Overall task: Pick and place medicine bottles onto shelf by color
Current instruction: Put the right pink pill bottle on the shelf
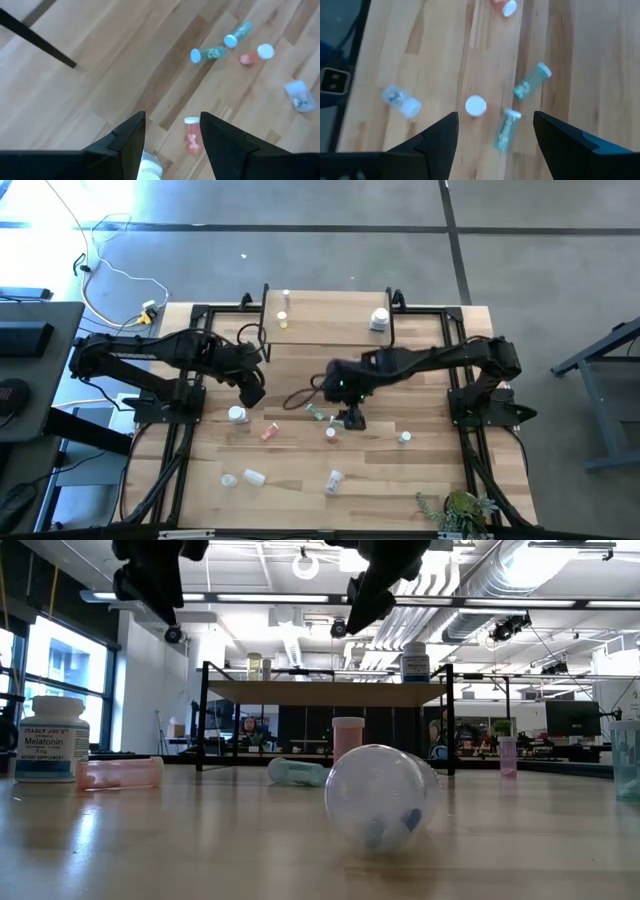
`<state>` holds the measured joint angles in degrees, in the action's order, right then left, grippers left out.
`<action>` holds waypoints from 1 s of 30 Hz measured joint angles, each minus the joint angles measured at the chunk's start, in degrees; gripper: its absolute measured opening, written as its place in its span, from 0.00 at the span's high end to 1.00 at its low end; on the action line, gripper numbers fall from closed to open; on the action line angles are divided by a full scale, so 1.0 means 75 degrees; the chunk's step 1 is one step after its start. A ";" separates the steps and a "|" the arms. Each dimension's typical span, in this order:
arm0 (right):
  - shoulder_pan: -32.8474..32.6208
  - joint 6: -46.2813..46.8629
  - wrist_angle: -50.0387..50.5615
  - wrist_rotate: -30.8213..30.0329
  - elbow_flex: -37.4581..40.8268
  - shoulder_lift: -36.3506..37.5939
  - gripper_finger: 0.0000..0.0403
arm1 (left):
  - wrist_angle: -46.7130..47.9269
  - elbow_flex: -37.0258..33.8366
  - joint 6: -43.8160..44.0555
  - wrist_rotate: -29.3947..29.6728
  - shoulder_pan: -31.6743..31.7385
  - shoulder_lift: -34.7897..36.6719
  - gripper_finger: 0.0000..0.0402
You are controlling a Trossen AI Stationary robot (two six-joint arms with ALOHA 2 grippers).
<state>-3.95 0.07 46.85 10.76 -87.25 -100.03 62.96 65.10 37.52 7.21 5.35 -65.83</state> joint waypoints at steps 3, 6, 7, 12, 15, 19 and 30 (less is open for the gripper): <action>-0.0356 0.0188 -0.0779 -0.0285 0.0485 0.0000 0.38 | -0.0003 0.0000 0.0048 0.0112 -0.0170 0.0039 0.56; -0.0665 0.0448 -0.1564 -0.0600 0.0921 0.0000 0.38 | -0.0003 0.0000 0.0117 0.0144 -0.0284 0.0034 0.56; -0.0754 0.0546 -0.1809 -0.0692 0.1059 0.0000 0.38 | -0.0003 0.0000 0.0119 0.0153 -0.0315 0.0034 0.56; -0.1051 0.0996 -0.2736 -0.0949 0.1745 0.0002 0.38 | 0.0000 0.0000 0.0194 0.0156 -0.0468 0.0030 0.56; -0.1149 0.1214 -0.2991 -0.1123 0.2140 0.0000 0.38 | 0.0000 0.0000 0.0270 0.0156 -0.0525 0.0028 0.56; -0.1206 0.1458 -0.3354 -0.1452 0.2563 0.0000 0.38 | 0.0000 0.0000 0.0377 0.0156 -0.0531 0.0028 0.55; -0.1247 0.1858 -0.5152 -0.1579 0.3422 -0.0058 0.38 | 0.0001 0.0000 0.0519 0.0205 -0.0528 0.0022 0.55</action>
<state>-13.30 14.01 8.21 -1.08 -61.58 -100.46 62.96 65.10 41.41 8.75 1.39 -65.67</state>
